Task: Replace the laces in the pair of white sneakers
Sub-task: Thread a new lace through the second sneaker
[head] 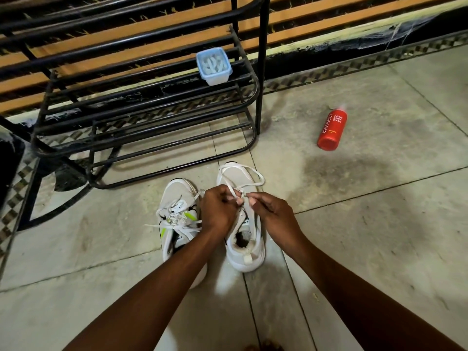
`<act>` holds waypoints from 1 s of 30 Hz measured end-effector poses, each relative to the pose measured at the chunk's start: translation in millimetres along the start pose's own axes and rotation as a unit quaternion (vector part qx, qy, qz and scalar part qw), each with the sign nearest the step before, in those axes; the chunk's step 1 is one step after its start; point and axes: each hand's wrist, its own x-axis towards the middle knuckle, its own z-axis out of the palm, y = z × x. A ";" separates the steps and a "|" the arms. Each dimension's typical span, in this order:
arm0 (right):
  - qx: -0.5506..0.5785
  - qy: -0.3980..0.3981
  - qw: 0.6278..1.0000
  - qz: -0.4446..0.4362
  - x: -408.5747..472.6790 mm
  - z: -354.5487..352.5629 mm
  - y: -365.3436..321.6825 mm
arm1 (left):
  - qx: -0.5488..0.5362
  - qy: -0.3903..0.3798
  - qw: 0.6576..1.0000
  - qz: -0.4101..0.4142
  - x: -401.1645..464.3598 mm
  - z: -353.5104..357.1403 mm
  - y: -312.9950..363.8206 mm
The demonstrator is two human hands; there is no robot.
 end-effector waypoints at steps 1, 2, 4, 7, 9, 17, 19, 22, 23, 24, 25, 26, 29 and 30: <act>-0.029 0.010 1.000 -0.006 0.3 0.2 0.7 | -0.008 0.002 1.000 -0.005 -0.1 0.2 -0.6; -0.051 0.021 0.998 -0.013 1.8 0.2 1.2 | -0.013 0.003 1.000 -0.009 0.0 0.6 0.0; -0.095 0.031 0.994 -0.039 6.0 0.8 1.1 | -0.010 0.000 1.000 -0.012 1.4 1.1 0.0; -0.170 0.036 0.980 -0.099 13.6 5.9 -4.8 | -0.019 -0.016 1.000 -0.014 1.1 -0.5 -2.7; -0.207 0.037 0.972 -0.104 20.1 9.2 -8.9 | -0.024 -0.023 0.999 -0.004 -1.5 -3.0 -1.6; -0.289 0.015 0.943 -0.166 26.8 10.9 -13.4 | 0.012 -0.044 0.999 -0.011 -14.2 -10.1 9.2; -0.276 0.027 0.945 -0.174 26.9 6.5 -20.8 | -0.001 -0.060 0.998 -0.029 -15.1 -10.2 9.0; -0.277 0.094 0.939 -0.182 30.4 -3.9 -31.5 | -0.017 -0.065 0.998 -0.018 -17.1 -11.9 3.8; -0.246 0.133 0.945 -0.169 31.9 -8.8 -38.0 | -0.029 -0.064 0.997 -0.020 -17.6 -12.7 1.0; -0.173 0.169 0.959 -0.146 35.4 -15.9 -41.9 | -0.048 -0.062 0.996 -0.030 -17.2 -12.4 -2.7; -0.039 0.188 0.977 -0.097 38.1 -19.8 -49.2 | -0.062 -0.057 0.996 -0.042 -17.2 -12.4 -5.0; 0.118 0.182 0.975 -0.041 39.9 -21.7 -56.5 | -0.072 -0.055 0.995 -0.049 -15.9 -11.8 -8.4; 0.291 0.118 0.948 0.053 41.3 -27.6 -62.1 | -0.052 -0.061 0.996 -0.036 -11.4 -8.2 -16.5; 0.182 0.097 0.978 0.015 41.4 -30.8 -55.5 | -0.049 -0.066 0.996 -0.034 -9.4 -5.8 -19.5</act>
